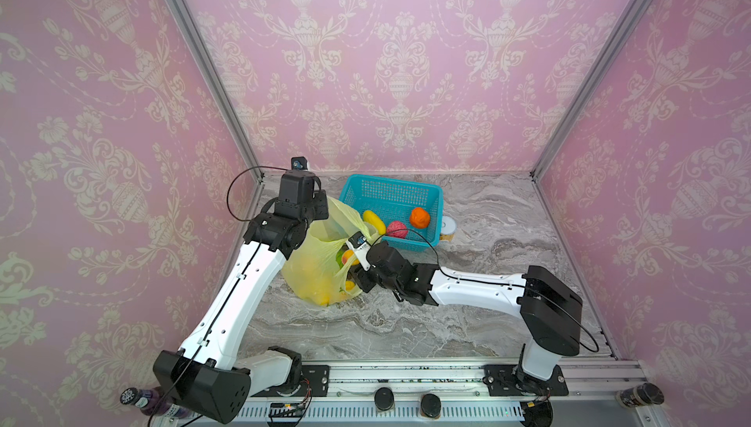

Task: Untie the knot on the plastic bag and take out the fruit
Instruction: 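Grasp the mango in the bag with the right gripper while the left lifts the handle, then lift the mango out and carry it over the teal basket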

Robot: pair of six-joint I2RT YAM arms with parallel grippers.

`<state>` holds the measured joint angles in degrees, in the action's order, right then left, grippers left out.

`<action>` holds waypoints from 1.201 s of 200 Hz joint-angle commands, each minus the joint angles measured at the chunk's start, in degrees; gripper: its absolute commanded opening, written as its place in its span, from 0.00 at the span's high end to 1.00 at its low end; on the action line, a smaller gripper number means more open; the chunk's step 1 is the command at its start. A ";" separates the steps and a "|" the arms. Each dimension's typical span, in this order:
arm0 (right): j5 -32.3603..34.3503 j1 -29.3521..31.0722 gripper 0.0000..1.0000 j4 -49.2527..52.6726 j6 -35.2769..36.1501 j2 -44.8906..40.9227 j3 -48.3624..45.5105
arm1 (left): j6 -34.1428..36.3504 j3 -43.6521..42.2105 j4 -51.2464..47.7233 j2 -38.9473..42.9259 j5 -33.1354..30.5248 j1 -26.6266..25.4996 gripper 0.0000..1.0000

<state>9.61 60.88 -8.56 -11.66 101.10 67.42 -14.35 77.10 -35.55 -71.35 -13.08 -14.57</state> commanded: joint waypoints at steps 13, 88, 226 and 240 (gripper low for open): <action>-0.25 0.20 0.80 -3.71 -0.37 -2.54 -2.22 | 2.98 -3.79 4.02 2.98 10.71 0.60 1.00; -9.79 0.42 0.79 -8.29 -2.07 2.84 5.90 | 5.91 -6.37 3.82 5.63 12.80 0.58 1.00; 13.29 12.29 0.82 -11.00 9.93 -24.99 -23.29 | 4.77 -6.08 3.03 6.04 10.11 0.63 1.00; 15.77 11.41 0.82 -10.49 10.42 -29.30 -24.82 | 5.00 -6.25 3.34 6.14 10.20 0.67 1.00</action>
<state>16.71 73.25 -19.03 -3.70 78.08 45.45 -9.91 71.18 -32.38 -66.41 -1.85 -14.04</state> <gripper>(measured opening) 0.512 0.047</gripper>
